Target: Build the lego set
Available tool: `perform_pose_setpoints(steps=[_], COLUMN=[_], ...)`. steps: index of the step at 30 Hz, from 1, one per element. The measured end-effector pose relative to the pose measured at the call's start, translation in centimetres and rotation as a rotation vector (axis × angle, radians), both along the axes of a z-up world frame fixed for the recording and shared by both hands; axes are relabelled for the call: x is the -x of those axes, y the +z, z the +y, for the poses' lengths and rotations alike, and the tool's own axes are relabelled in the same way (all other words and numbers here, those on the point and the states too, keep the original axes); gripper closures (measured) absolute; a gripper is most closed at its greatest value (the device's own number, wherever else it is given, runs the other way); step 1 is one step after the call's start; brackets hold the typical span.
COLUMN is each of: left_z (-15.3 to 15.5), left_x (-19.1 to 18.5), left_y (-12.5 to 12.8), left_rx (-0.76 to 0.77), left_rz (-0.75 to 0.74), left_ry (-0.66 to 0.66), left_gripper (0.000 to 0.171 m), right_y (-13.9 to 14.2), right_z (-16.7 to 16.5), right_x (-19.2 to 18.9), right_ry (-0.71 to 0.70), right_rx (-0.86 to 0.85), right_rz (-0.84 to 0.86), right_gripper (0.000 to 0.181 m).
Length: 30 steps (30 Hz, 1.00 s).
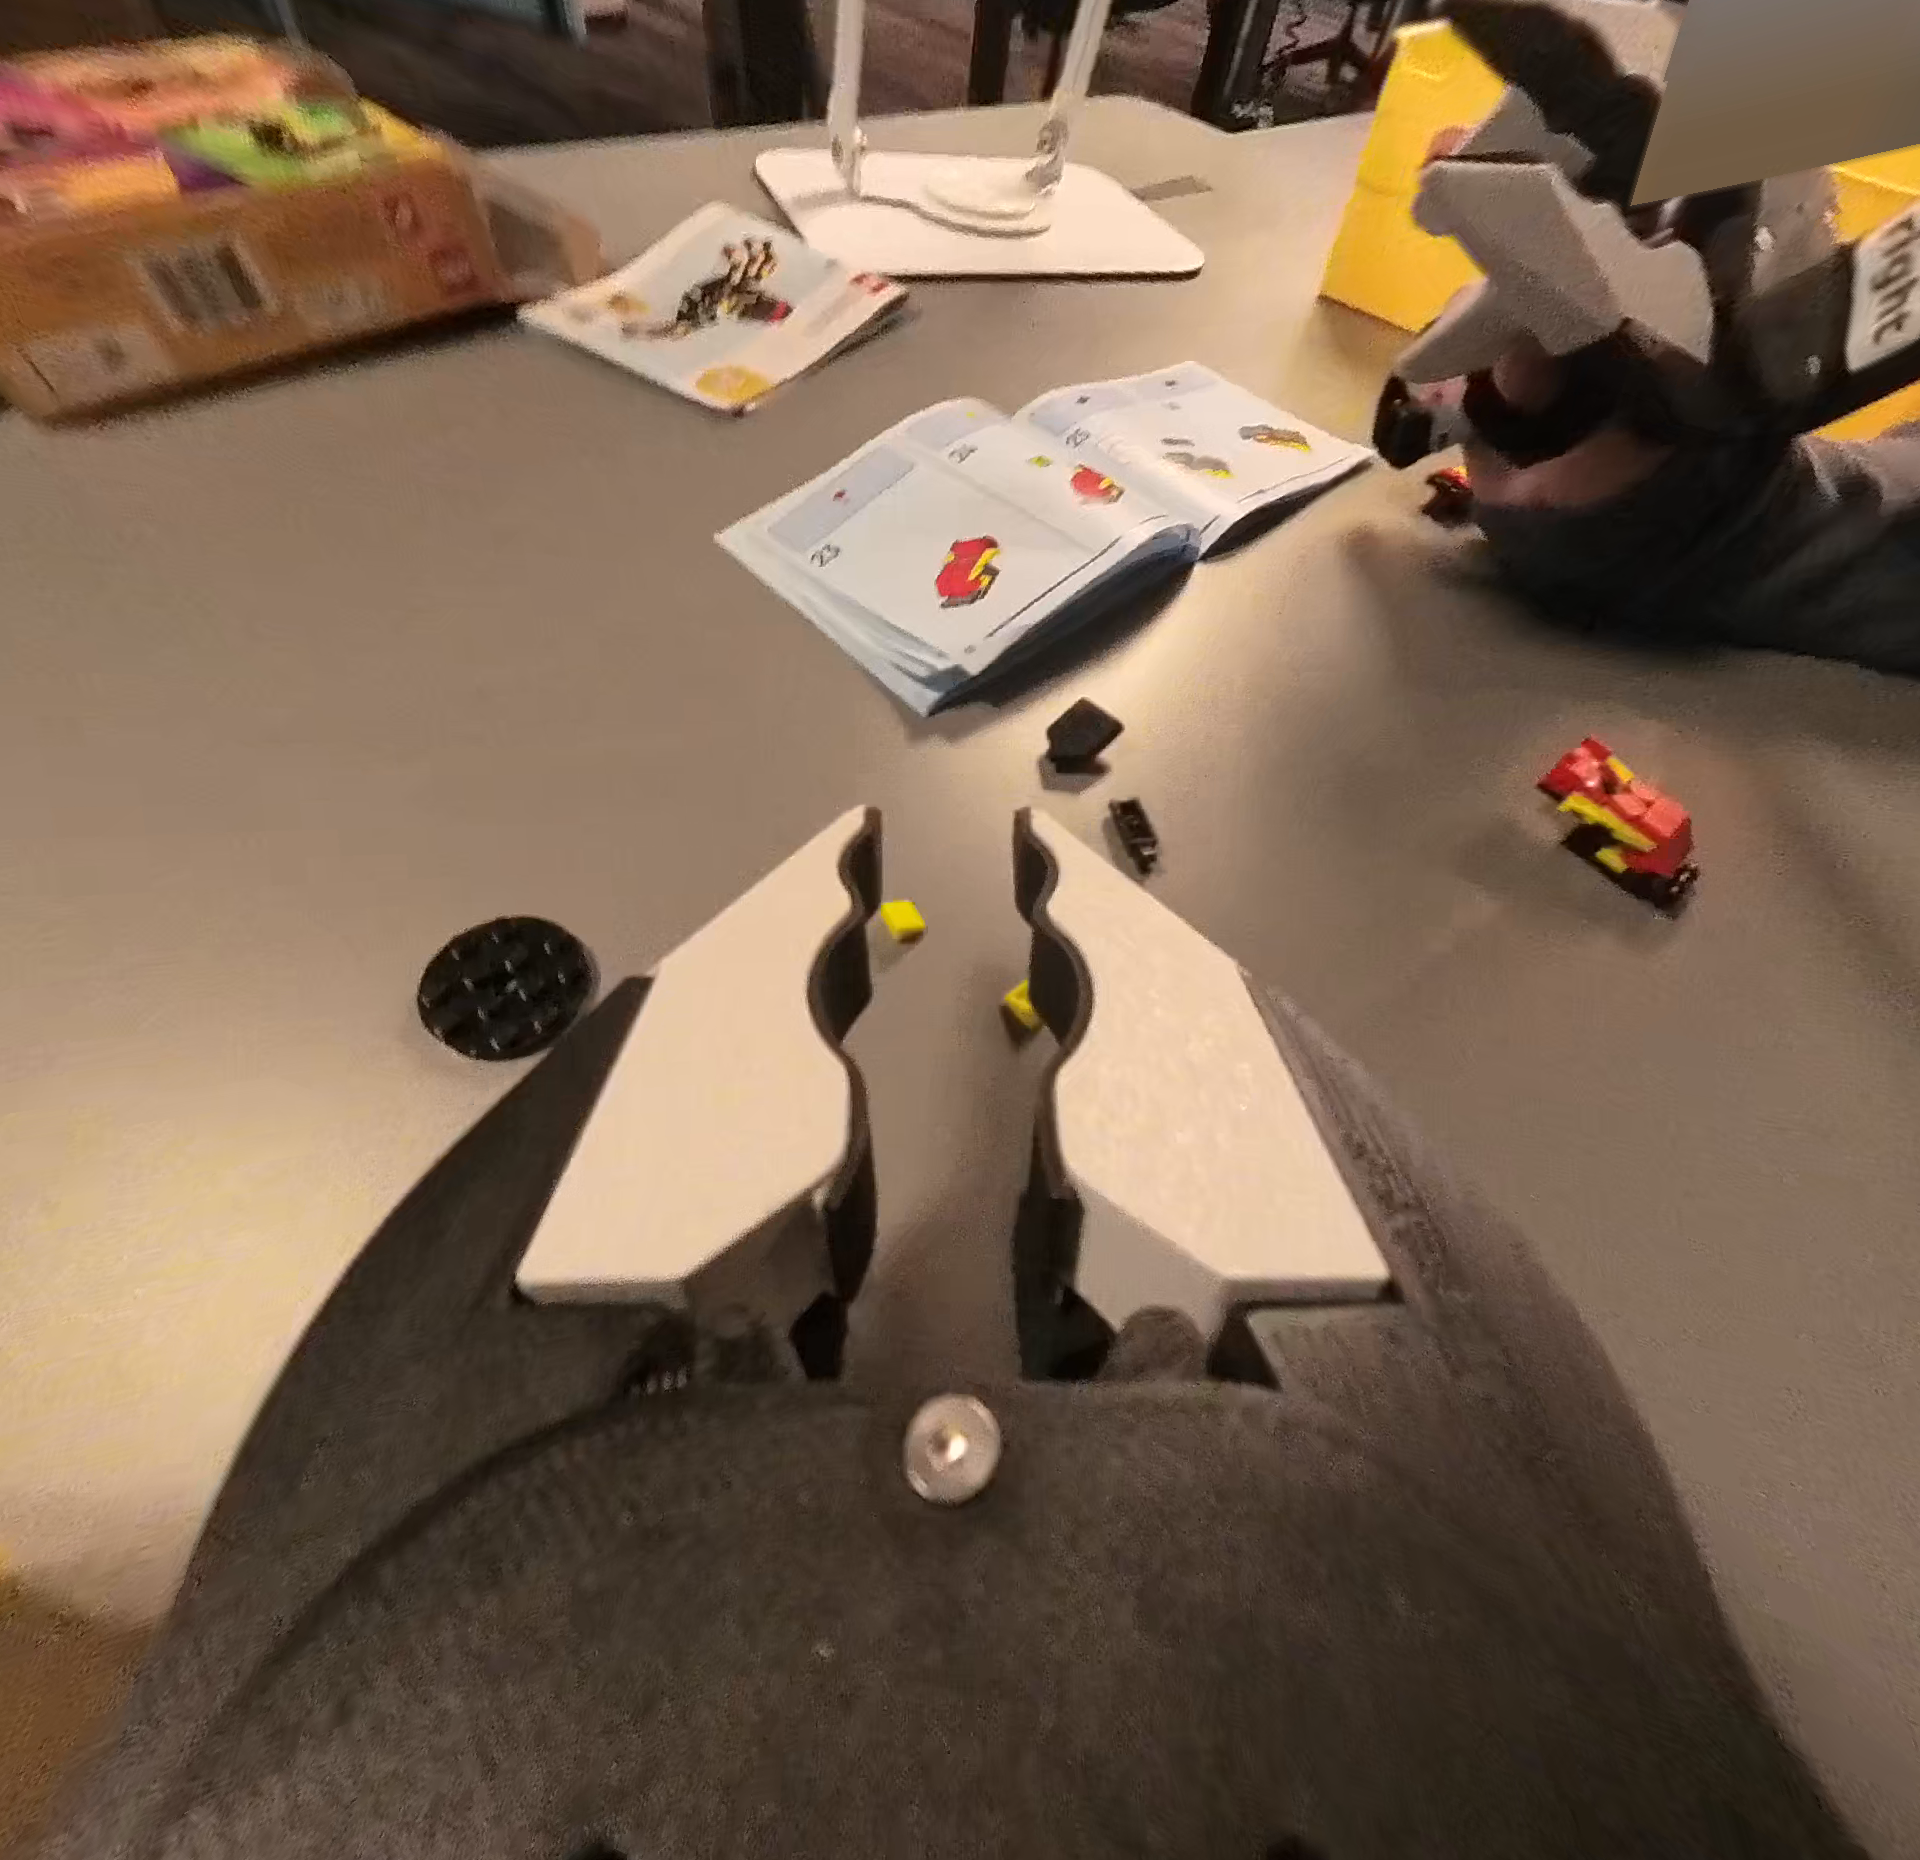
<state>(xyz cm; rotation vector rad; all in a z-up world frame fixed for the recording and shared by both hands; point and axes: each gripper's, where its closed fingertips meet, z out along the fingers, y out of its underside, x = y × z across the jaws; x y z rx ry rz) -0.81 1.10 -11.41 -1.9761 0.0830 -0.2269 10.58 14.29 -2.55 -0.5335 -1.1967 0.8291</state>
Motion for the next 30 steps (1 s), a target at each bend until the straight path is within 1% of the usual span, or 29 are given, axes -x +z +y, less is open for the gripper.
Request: perform_pose_setpoints(steps=[4,6,8,14,17,22,27,30], left_z=[0.2,0.1,0.0,0.0,0.1,0.0,0.4,0.8], left_x=[0.6,0.4,0.3,0.7,0.5,0.3,0.8,1.1], left_y=[-0.9,-0.9,-1.0,-2.6,-3.1,-3.3,-3.6,-4.0], left_rx=[0.072,0.079,0.083,0.174,0.202,0.219,0.242,0.267], left_rz=[-0.105,-0.118,-0.100,0.016,0.062,0.040,0.035,0.023], left_ry=[0.013,-0.005,-0.003,0.046,0.039,0.020,0.025,0.006], left_gripper=[0.147,0.147,0.148,0.149,0.149,0.149,0.149,0.150], right_y=[-0.1,-0.1,-0.1,-0.2,-0.3,-0.4,-0.3,0.1], right_z=[-0.1,-0.2,-0.1,-0.3,-0.4,-0.5,-0.5,-0.1], right_x=[0.0,0.0,0.0,0.0,0.1,0.1,0.0,-0.2], right_ry=[0.004,0.005,0.006,0.010,0.013,0.021,0.016,-0.001], right_rx=[-0.007,-0.009,-0.008,-0.010,-0.014,-0.016,-0.017,0.001], right_rz=[-0.004,-0.006,-0.007,-0.013,-0.017,-0.020,-0.014,0.010], right_gripper=[0.150,0.150,0.150,0.150,0.150,0.150,0.150,0.150])
